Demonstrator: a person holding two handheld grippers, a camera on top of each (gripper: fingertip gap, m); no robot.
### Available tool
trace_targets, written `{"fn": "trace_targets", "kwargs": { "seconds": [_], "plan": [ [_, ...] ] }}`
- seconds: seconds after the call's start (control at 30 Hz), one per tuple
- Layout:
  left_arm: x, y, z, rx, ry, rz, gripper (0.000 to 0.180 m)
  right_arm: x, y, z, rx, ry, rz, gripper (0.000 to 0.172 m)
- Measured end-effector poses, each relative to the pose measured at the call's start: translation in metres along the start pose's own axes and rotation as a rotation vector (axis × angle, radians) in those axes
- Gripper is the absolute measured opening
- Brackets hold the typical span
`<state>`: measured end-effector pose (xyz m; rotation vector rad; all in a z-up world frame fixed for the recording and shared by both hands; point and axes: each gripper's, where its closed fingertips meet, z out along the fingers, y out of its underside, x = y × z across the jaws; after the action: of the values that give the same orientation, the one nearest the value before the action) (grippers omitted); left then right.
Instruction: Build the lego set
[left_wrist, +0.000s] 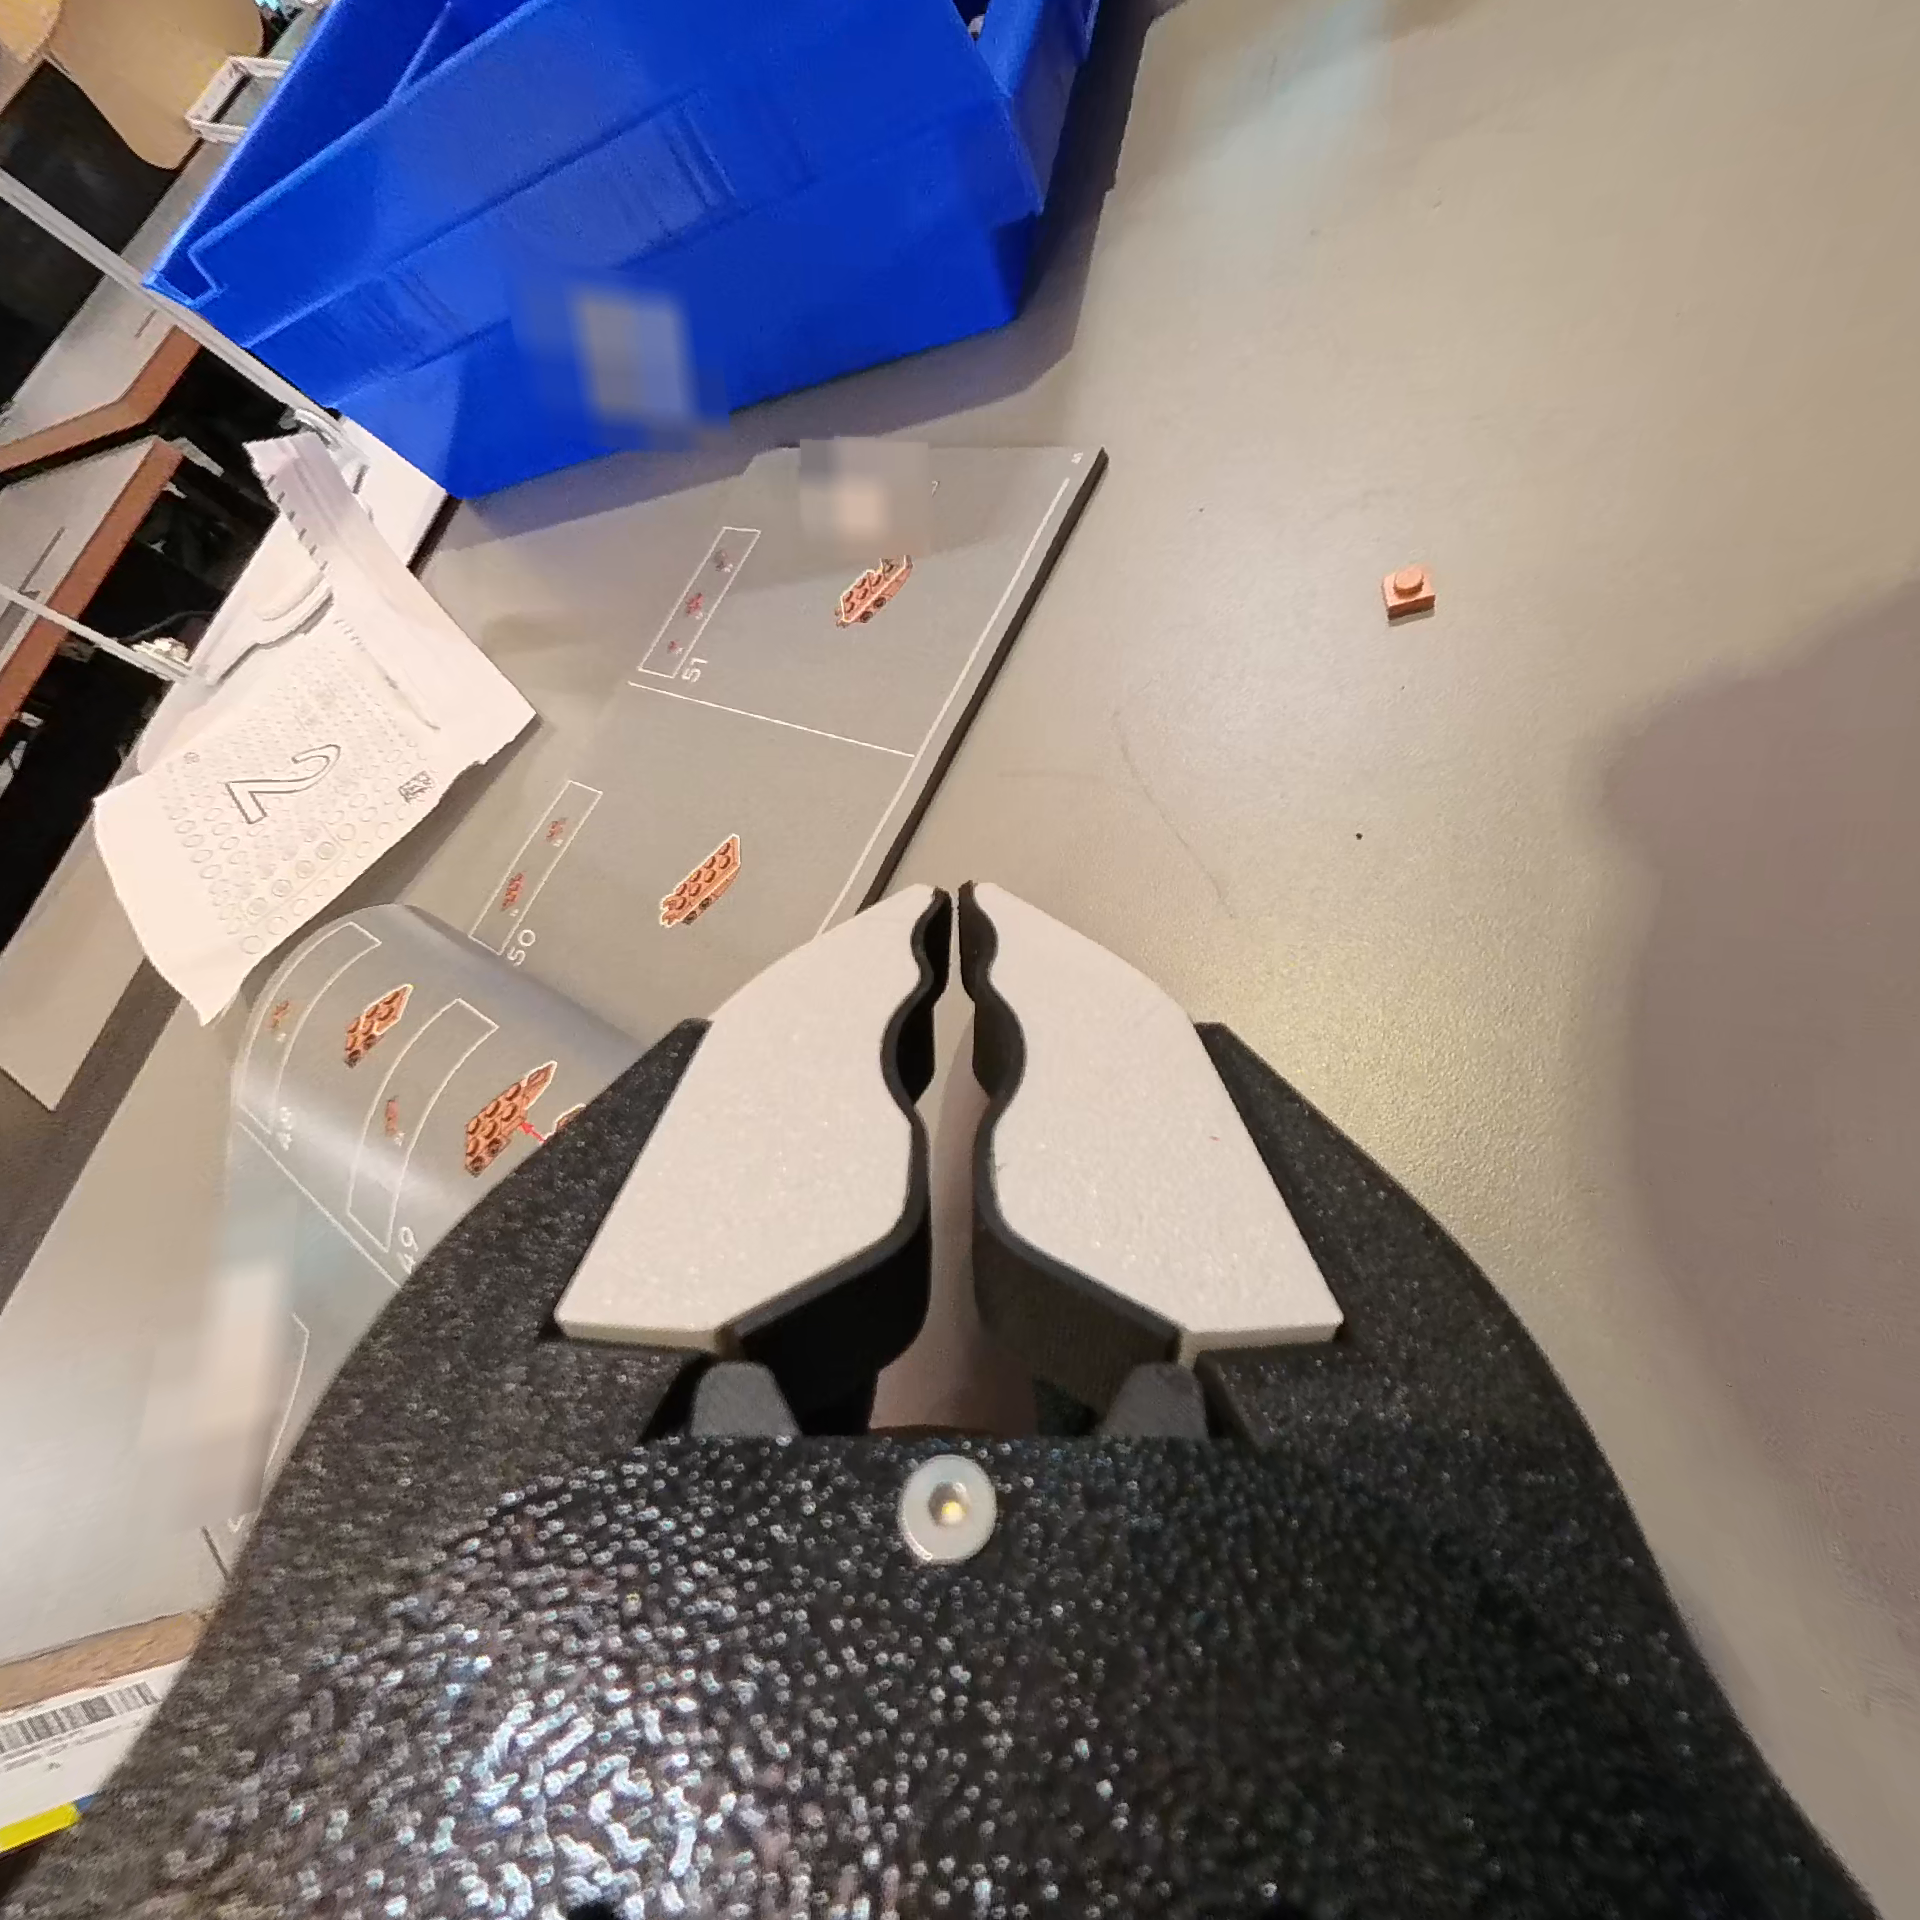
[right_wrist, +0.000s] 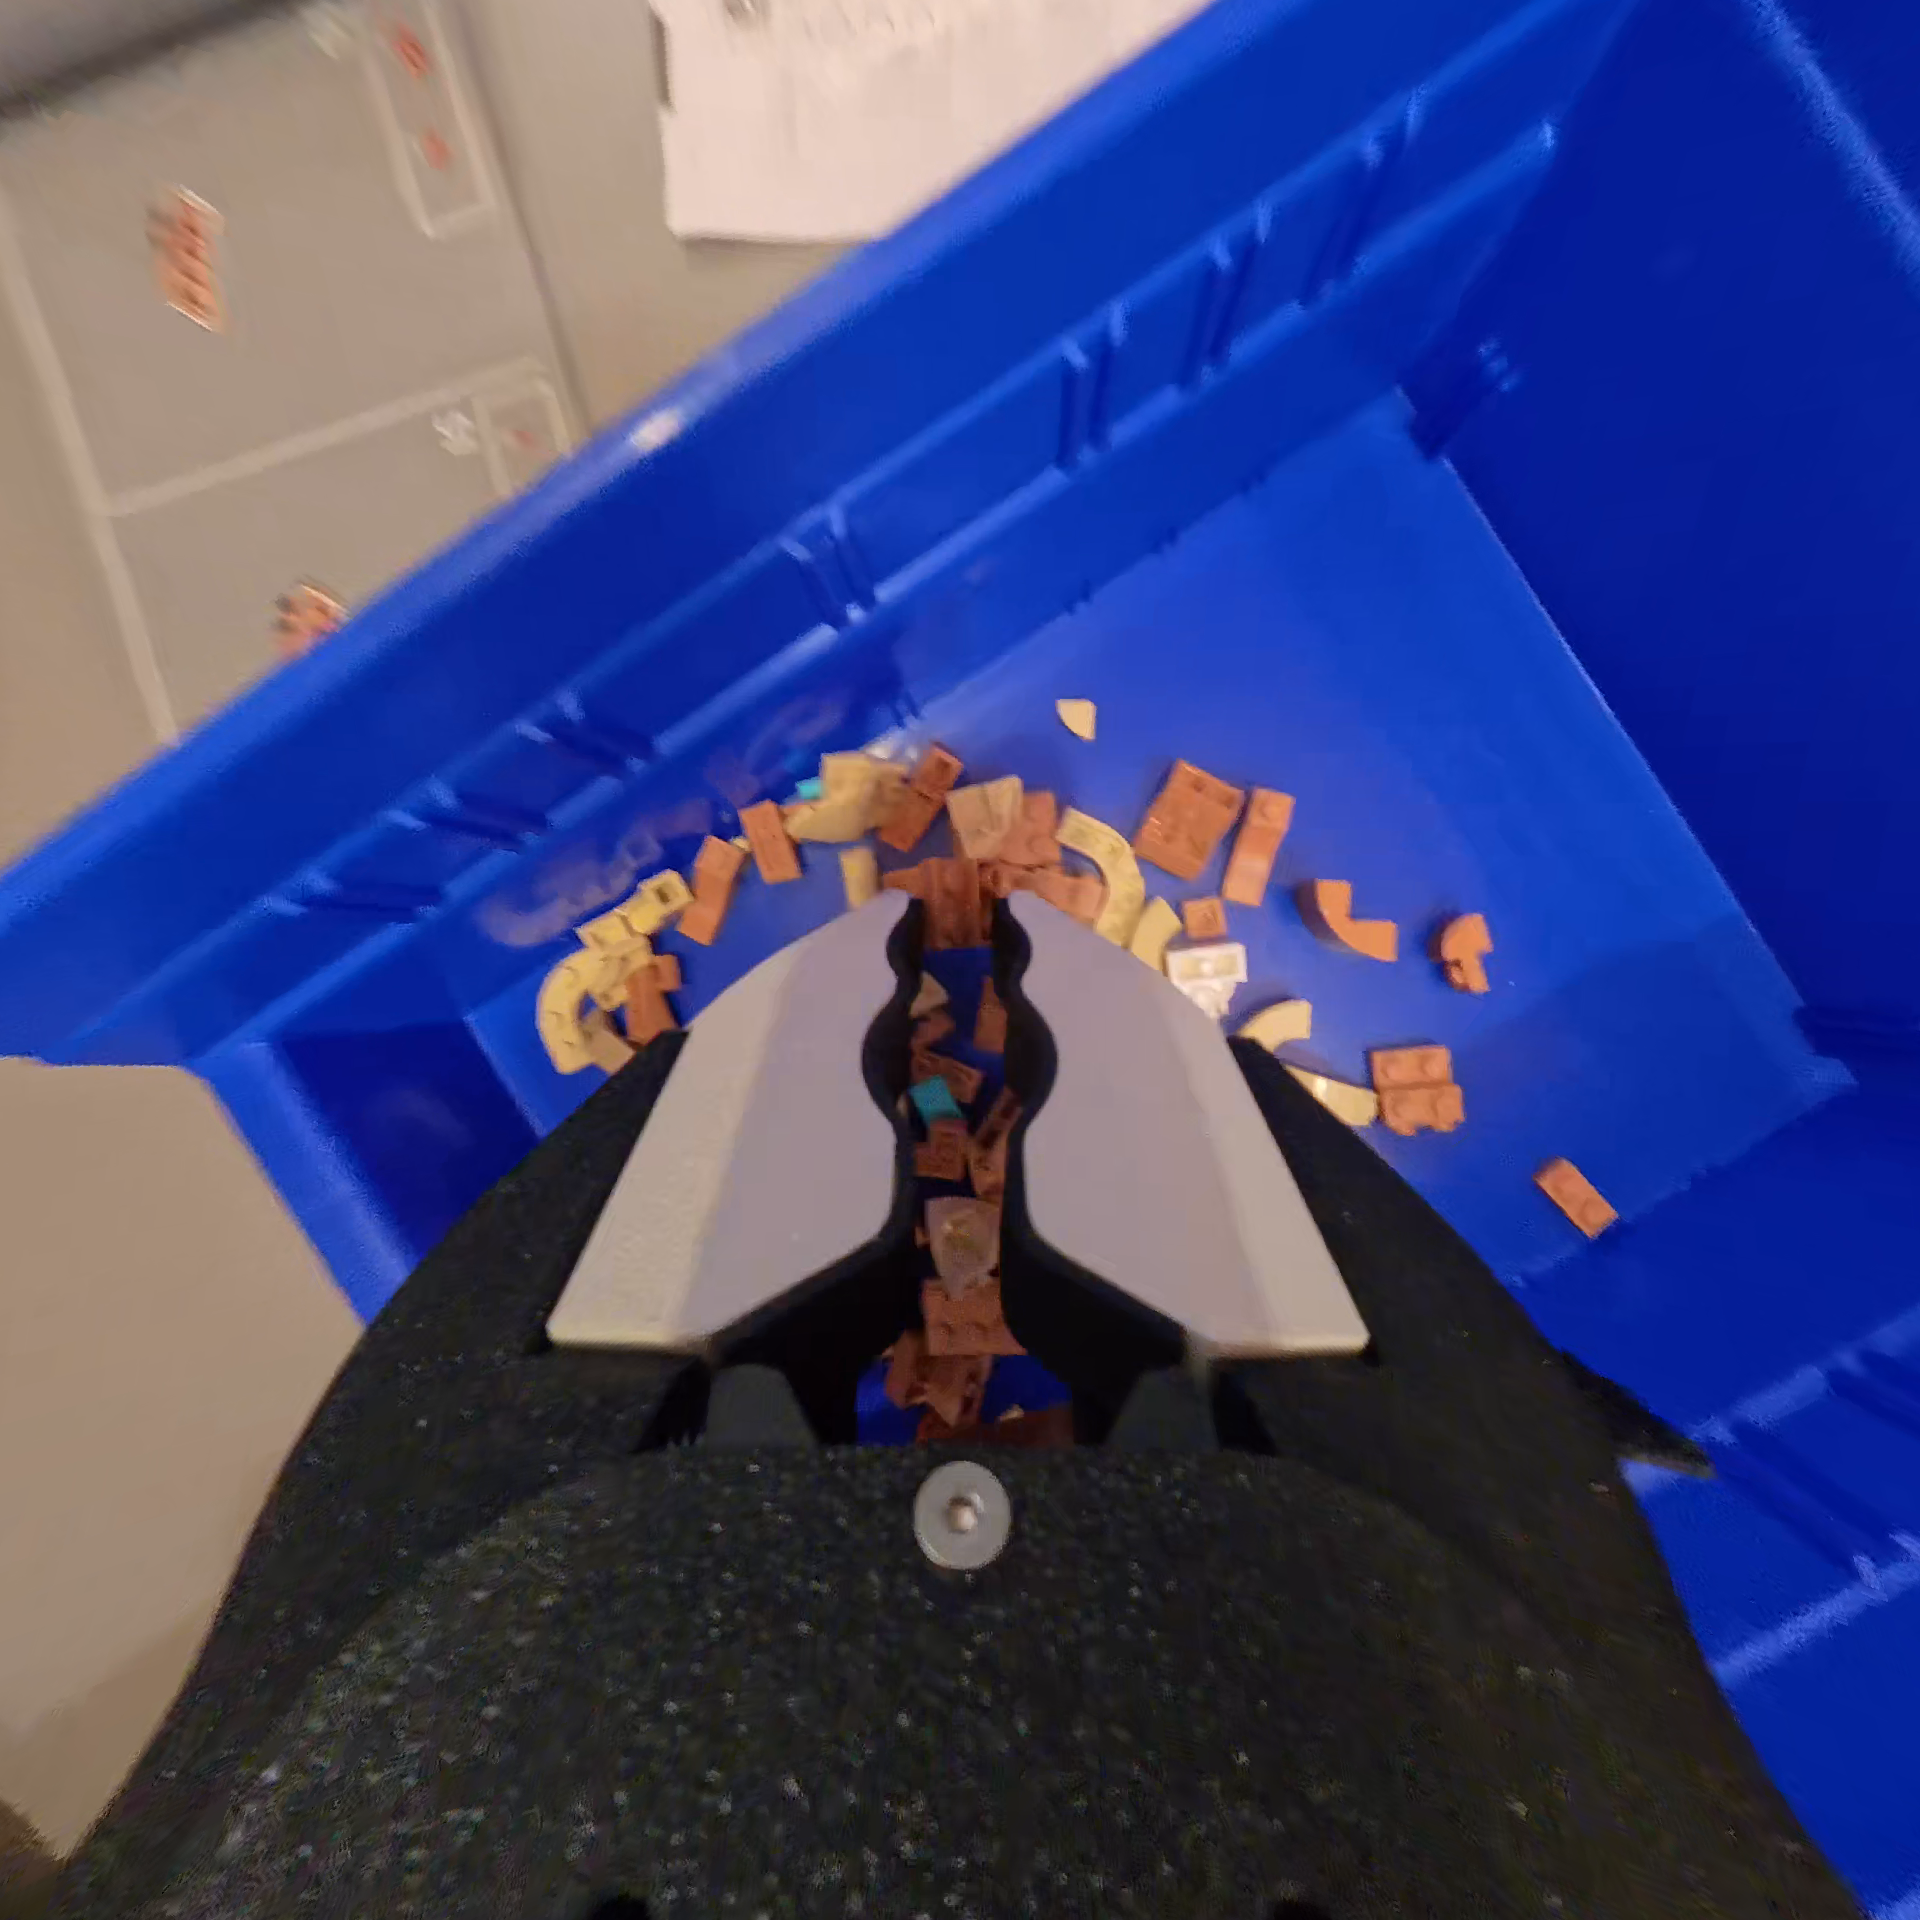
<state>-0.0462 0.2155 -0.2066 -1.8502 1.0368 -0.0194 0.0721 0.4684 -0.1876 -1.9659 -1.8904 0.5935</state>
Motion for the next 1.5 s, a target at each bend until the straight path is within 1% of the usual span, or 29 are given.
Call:
{"fn": "trace_targets", "kwargs": {
  "seconds": [0.1, 0.37, 0.7, 0.83, 1.17, 1.5],
  "plan": [
    [0.0, 0.0, 0.0, 0.0, -0.001, 0.001, 0.001, -0.012, -0.011, -0.007, 0.08, -0.095, 0.019, 0.012],
    [0.0, 0.0, 0.0, 0.0, -0.002, 0.0, 0.001, -0.036, -0.033, -0.029, 0.234, -0.228, -0.022, 0.012],
    [0.0, 0.0, 0.0, 0.001, -0.004, 0.004, 0.001, -0.059, -0.041, -0.057, 0.392, -0.333, -0.1, 0.012],
    [-0.001, 0.0, -0.001, 0.0, -0.005, 0.002, 0.001, -0.074, -0.047, -0.072, 0.491, -0.417, -0.157, 0.012],
    [-0.001, 0.001, -0.001, -0.001, -0.005, 0.001, 0.001, -0.074, -0.045, -0.067, 0.486, -0.408, -0.178, 0.012],
    [0.0, 0.001, -0.001, -0.001, -0.003, 0.001, 0.001, -0.087, -0.048, -0.08, 0.578, -0.442, -0.292, 0.012]
  ]
}}
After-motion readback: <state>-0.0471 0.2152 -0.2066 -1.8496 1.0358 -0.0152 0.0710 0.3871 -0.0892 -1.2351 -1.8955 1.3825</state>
